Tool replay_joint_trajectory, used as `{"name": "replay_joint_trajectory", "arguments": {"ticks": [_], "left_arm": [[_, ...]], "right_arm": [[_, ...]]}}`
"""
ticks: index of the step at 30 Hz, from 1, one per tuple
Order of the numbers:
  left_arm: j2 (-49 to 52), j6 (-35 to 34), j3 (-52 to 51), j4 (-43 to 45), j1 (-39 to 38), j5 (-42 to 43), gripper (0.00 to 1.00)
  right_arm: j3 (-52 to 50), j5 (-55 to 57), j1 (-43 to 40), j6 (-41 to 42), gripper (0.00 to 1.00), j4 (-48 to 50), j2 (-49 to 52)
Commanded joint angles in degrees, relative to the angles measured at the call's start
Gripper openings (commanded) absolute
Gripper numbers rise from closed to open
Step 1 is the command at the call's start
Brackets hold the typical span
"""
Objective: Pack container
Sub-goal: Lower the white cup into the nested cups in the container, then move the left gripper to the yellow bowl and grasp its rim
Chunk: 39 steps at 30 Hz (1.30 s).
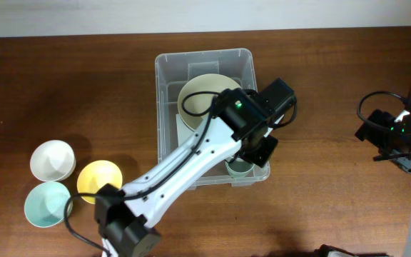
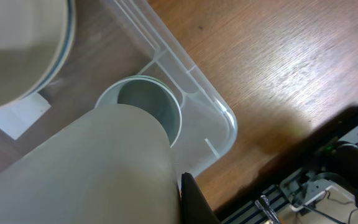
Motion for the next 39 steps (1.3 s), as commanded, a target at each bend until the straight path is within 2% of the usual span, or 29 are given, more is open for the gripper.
{"name": "replay_joint_trajectory", "arguments": {"ticks": [1,5,6,7,8,9,12,15,21,26,31,35,39], "left_arm": [[2.7,-0.1,-0.3,-0.2,0.0,0.7,0.01],[4.2,-0.1,-0.3,-0.2,0.0,0.7,0.04],[4.3,-0.1,-0.3,-0.3,0.0,0.7,0.19],[4.4,-0.1,-0.3,-0.3,0.0,0.7,0.4],[4.4,-0.1,-0.3,-0.3,0.0,0.6,0.54],[4.4,-0.1,-0.3,-0.2,0.0,0.4,0.61],[4.3,-0.1,-0.2,-0.5,0.5,-0.8,0.62],[2.8,-1.4,0.5,-2.0,2.8,-5.4,0.62],[-7.2,-4.7,0.8,-3.7,14.4,-15.2,0.63],[-15.7,-7.8,0.7,-8.4,33.1,-15.1,0.69],[-17.8,-8.0,-2.0,-12.9,49.3,-13.3,0.71],[-17.8,-5.1,-10.2,-9.2,55.1,-10.2,0.72],[-17.8,-4.9,-23.6,-1.6,55.7,-6.7,0.72]], "right_arm": [[0.5,-0.3,-0.3,0.4,0.82,0.0,-1.1],[0.5,-0.3,-0.3,0.4,0.83,0.0,-1.1],[0.5,-0.3,-0.3,0.4,0.83,0.0,-1.1],[0.5,-0.3,-0.3,0.4,0.83,0.0,-1.1],[0.5,-0.3,-0.3,0.4,0.83,0.1,-1.1],[0.5,-0.3,-0.3,0.2,0.82,0.1,-1.1],[0.5,-0.3,-0.3,-0.7,0.83,0.2,-1.1],[0.5,-0.3,-0.3,-0.8,0.82,0.2,-1.1],[0.5,-0.1,-0.3,-0.9,0.83,0.2,-1.1],[0.5,0.3,-0.3,-0.9,0.83,0.2,-1.1],[0.5,0.3,-0.3,-0.9,0.83,0.3,-1.1],[0.5,0.3,-0.3,-0.9,0.83,0.4,-1.0],[0.5,0.3,-0.3,-0.9,0.83,0.4,-1.0]]}}
